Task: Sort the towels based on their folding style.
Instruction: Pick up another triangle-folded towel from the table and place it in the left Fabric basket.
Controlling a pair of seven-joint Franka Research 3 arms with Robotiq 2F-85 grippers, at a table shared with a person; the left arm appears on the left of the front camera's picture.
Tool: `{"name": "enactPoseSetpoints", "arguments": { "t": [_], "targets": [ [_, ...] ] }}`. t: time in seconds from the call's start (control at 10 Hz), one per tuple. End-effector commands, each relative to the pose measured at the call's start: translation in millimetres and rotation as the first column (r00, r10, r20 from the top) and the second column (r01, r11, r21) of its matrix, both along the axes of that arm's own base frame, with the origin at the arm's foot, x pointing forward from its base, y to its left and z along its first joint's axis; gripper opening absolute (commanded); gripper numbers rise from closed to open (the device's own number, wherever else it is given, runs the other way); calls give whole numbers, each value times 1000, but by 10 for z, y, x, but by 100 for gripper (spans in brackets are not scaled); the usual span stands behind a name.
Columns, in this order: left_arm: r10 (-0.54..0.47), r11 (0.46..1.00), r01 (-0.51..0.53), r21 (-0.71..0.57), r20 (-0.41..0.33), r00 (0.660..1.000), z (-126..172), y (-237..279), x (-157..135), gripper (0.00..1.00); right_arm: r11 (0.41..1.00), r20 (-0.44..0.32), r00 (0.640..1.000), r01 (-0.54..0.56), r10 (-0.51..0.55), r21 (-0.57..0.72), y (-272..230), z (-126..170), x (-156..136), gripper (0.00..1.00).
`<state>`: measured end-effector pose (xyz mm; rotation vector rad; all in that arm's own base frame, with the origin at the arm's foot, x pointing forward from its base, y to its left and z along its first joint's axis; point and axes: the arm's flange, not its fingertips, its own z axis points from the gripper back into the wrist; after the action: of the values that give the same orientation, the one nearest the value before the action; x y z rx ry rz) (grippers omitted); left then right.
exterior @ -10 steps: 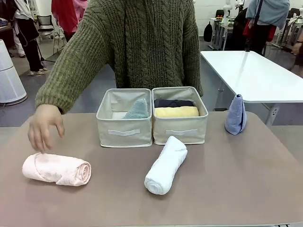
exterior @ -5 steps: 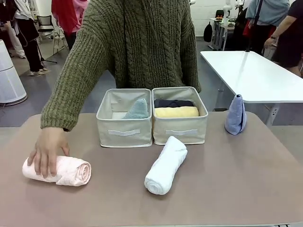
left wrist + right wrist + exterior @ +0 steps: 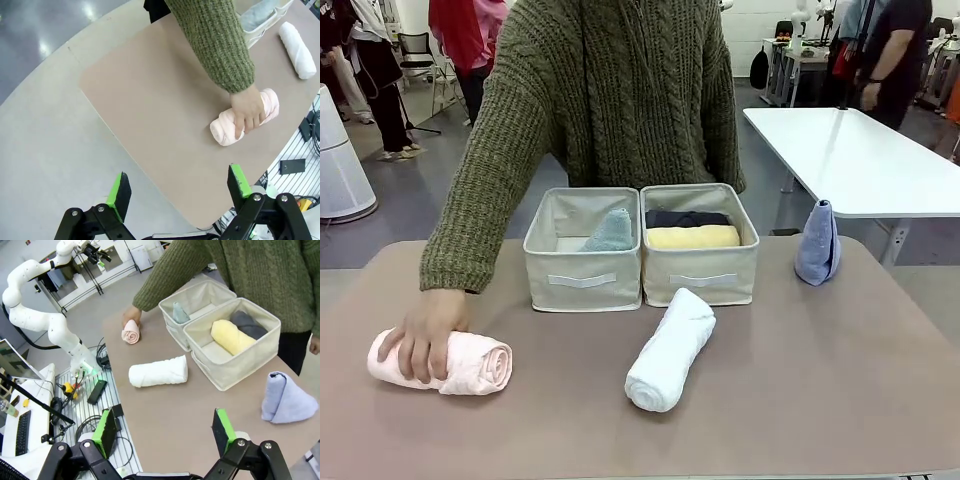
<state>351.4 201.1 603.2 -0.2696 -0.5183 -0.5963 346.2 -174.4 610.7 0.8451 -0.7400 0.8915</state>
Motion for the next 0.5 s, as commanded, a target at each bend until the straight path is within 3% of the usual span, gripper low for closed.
{"name": "enactPoseSetpoints", "arguments": {
  "t": [0.0, 0.4],
  "targets": [
    [-13, 1000, 13, 9, 6, 1000, -3, 10, -10, 100, 1000, 19, 1000, -11, 11, 18, -2, 6, 4, 100],
    [0, 1000, 0, 0, 0, 1000, 0, 0, 0, 100, 1000, 19, 1000, -11, 11, 18, -2, 6, 4, 100]
  ]
}}
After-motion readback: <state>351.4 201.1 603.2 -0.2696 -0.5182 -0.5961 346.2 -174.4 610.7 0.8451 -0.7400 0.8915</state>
